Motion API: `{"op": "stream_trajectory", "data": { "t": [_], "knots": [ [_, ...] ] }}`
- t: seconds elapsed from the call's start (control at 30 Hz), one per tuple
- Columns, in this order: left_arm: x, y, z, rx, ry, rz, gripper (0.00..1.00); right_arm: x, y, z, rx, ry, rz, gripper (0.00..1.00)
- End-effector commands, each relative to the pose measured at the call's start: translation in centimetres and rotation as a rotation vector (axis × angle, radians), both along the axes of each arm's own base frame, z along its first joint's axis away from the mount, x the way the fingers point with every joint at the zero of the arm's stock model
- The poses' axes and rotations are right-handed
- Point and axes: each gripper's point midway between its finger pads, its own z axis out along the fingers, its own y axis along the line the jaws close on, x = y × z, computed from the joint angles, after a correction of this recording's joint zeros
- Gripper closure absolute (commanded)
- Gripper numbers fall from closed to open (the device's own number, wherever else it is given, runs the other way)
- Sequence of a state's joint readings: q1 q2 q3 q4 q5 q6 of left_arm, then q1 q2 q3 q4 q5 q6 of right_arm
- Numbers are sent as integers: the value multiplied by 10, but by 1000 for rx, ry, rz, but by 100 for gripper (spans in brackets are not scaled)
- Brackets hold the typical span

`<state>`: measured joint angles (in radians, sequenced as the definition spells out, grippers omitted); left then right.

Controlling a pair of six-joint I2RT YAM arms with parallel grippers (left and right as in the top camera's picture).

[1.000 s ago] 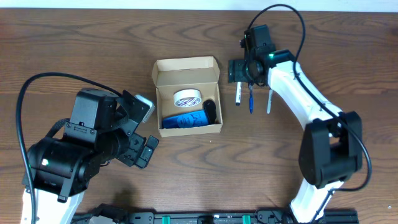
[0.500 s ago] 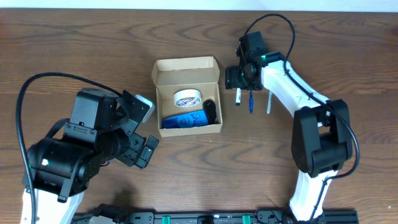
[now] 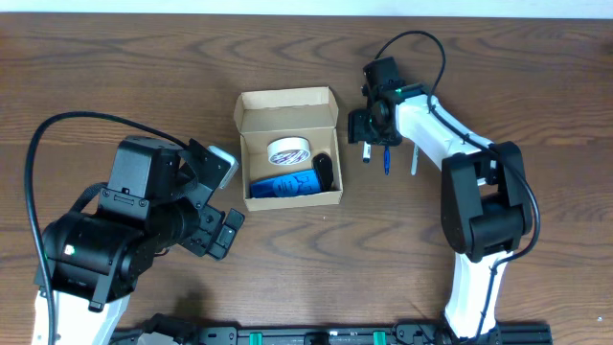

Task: Pack container
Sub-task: 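Lower the right gripper and grasp the black-capped white marker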

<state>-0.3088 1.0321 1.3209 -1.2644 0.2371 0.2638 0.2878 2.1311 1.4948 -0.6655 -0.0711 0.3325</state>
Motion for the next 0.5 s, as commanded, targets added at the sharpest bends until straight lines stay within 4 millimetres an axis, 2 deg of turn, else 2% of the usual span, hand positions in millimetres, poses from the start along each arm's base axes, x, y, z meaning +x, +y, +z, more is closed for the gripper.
{"op": "stream_trajectory", "data": {
  "t": [0.0, 0.1, 0.27, 0.47],
  "knots": [
    [0, -1, 5, -4, -14, -15, 5, 1, 3, -5, -20, -1, -2, 37],
    [0, -1, 5, -4, -14, -14, 5, 1, 3, -6, -34, -7, -3, 42],
    [0, -1, 5, -4, -14, -14, 5, -1, 3, -9, -48, 1, -6, 59],
    [0, -1, 5, -4, -14, -14, 5, -5, 4, -12, -64, 17, 0, 71]
  ]
}}
